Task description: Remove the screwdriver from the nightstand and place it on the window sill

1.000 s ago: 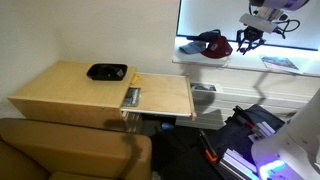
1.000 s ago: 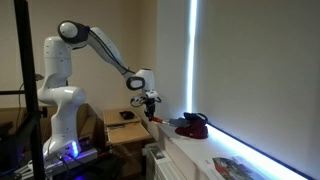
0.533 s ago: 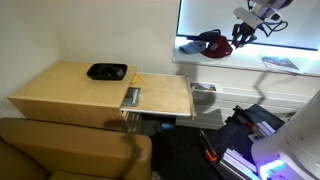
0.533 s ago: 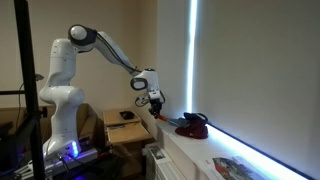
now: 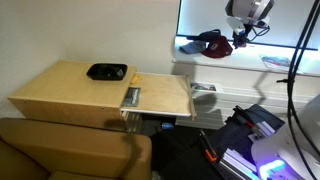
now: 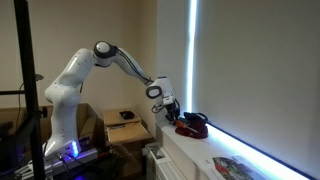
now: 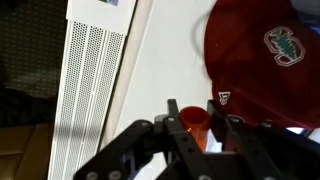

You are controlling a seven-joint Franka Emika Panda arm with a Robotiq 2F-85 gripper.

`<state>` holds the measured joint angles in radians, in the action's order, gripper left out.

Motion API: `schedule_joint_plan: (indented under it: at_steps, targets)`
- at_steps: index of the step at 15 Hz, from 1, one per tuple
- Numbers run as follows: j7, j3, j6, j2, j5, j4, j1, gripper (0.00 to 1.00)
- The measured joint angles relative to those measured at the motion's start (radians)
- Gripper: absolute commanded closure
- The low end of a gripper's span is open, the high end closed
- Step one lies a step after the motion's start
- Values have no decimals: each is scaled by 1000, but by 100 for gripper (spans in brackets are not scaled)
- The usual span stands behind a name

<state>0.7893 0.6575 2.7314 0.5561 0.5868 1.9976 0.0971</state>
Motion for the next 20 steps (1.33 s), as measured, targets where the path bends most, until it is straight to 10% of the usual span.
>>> schedule_joint_plan:
  at_steps: [12,13,15,16,20]
  targets:
    - [275,-35,22,24,-185,-22,68,92]
    - [292,-35,20,24,-191,-23,73,67]
    - [305,-60,-48,24,-192,-41,111,67]
    - [305,-72,-66,24,-192,-51,130,92]
    - [400,-46,32,-4,-285,40,88,92]
